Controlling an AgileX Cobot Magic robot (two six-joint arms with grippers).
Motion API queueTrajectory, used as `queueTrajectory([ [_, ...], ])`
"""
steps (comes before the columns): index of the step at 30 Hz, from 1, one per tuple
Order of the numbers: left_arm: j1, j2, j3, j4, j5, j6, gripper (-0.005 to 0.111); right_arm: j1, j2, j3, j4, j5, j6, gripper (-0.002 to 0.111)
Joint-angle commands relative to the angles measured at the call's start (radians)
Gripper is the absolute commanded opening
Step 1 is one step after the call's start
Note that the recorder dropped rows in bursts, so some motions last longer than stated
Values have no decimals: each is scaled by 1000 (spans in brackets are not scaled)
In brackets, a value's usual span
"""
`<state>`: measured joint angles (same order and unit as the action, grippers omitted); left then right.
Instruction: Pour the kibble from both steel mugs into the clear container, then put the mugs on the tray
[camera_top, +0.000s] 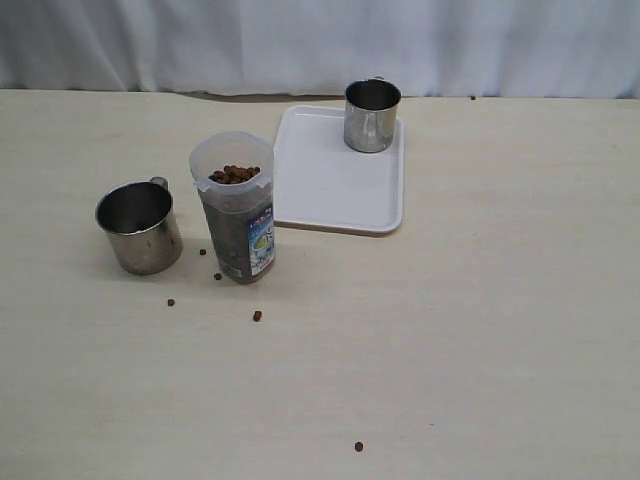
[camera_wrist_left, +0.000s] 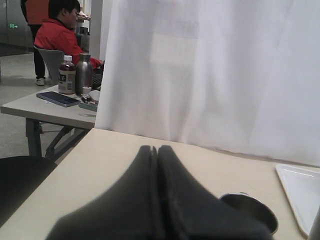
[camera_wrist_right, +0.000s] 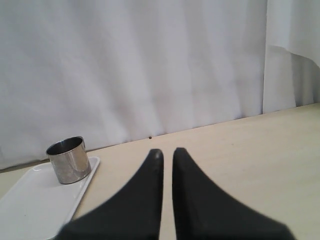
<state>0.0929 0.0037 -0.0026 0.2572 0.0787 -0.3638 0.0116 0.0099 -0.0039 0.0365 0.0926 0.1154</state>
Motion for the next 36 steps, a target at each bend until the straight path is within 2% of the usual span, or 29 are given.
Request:
queueTrajectory([
  [1, 0, -4, 3, 23, -9, 4, 0, -7, 4, 4, 5, 3, 3, 5],
  [6, 0, -4, 3, 20, -15, 4, 0, -7, 4, 4, 5, 3, 3, 5],
  [11, 0, -4, 3, 18, -140, 1, 0, -7, 4, 4, 5, 3, 3, 5],
  [17, 0, -4, 3, 18, -166, -12, 0, -7, 4, 4, 5, 3, 3, 5],
  [20, 0, 55, 3, 18, -244, -31, 0, -7, 4, 4, 5, 3, 3, 5],
  [24, 0, 323, 3, 74, -333, -29, 0, -7, 4, 4, 5, 3, 3, 5],
  [29, 0, 830, 1, 191, -480, -29, 0, -7, 4, 4, 5, 3, 3, 5],
  [31, 0, 1014, -3, 196, -584, -21, 0, -7, 4, 4, 5, 3, 3, 5],
  [36, 0, 1390, -3, 201, -906, 151, 0, -7, 4, 4, 5, 3, 3, 5],
])
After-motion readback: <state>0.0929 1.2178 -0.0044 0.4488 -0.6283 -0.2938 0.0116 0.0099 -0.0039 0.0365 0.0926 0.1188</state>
